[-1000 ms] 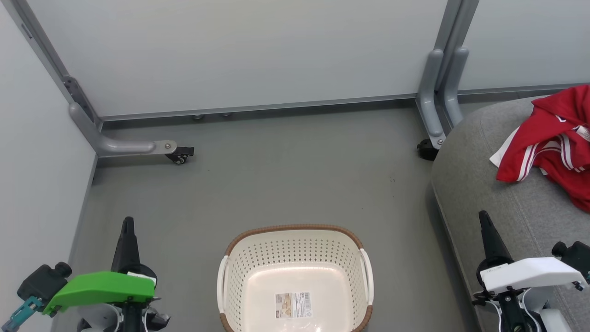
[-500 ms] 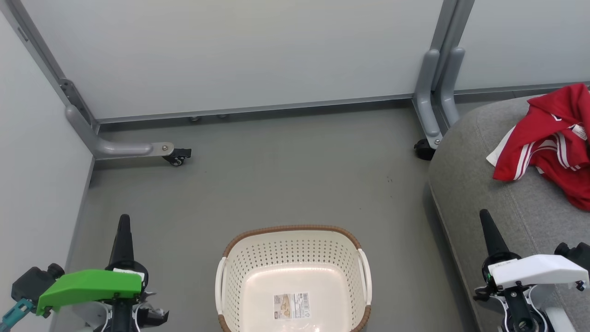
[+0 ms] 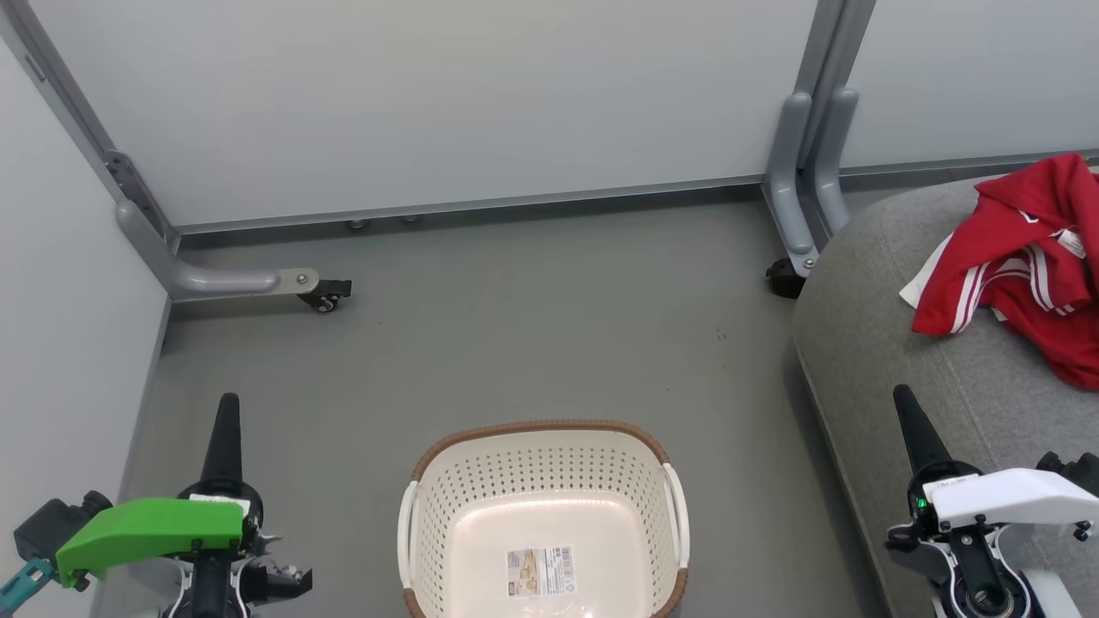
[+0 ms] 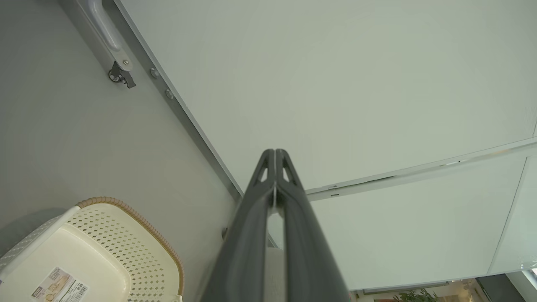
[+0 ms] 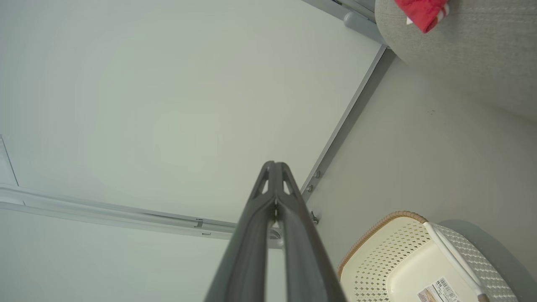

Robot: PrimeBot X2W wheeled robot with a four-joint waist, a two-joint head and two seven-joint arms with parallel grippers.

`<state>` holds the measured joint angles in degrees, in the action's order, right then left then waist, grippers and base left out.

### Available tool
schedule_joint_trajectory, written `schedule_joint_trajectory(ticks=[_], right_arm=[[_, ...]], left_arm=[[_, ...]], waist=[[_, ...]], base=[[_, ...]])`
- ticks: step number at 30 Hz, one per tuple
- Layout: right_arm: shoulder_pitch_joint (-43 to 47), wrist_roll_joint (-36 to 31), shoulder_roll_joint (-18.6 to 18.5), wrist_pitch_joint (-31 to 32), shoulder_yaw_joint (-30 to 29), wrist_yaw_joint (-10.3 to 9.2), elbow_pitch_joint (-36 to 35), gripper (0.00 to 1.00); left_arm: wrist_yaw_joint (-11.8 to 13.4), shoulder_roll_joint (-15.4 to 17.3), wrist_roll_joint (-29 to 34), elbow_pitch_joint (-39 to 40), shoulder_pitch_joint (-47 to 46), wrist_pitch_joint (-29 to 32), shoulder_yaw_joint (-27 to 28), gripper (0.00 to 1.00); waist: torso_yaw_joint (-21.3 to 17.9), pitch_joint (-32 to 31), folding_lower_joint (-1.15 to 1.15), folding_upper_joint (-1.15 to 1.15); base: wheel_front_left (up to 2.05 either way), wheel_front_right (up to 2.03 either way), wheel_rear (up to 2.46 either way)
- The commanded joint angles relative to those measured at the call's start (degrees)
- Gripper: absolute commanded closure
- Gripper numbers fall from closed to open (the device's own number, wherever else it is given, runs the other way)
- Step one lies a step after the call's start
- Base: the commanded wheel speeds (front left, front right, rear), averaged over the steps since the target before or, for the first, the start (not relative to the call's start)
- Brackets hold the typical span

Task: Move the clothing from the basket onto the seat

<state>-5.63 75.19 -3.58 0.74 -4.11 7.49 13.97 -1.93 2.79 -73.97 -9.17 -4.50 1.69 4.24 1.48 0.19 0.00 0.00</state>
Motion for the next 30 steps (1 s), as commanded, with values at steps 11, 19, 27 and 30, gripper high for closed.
schedule_joint_trajectory(ticks=[11,19,27,30], right_arm=[[-1.40,6.49,-0.93,1.24,0.17,0.01,0.24,1.00],[-1.71,10.41,-1.35,1.77,0.43,0.01,0.50,1.00],[-1.95,14.20,-1.79,2.19,0.78,0.00,0.76,1.00],[-2.09,15.64,-2.00,2.38,0.93,0.00,0.83,1.00]], left_arm=[[0.42,0.17,-6.02,1.07,-1.39,1.58,1.00,1.00],[0.54,0.17,-9.53,1.35,-1.52,2.46,1.44,1.00],[0.69,0.17,-12.83,1.63,-1.63,3.38,1.90,1.00],[0.75,0.17,-14.07,1.75,-1.65,3.75,2.06,1.00]], waist=[[-0.40,-0.11,0.00,0.00],[-0.68,-0.19,0.00,0.00],[-0.96,-0.26,0.00,0.00],[-1.07,-0.29,0.00,0.00]], base=[[0.00,0.00,0.00],[0.00,0.00,0.00],[0.00,0.00,0.00],[0.00,0.00,0.00]])
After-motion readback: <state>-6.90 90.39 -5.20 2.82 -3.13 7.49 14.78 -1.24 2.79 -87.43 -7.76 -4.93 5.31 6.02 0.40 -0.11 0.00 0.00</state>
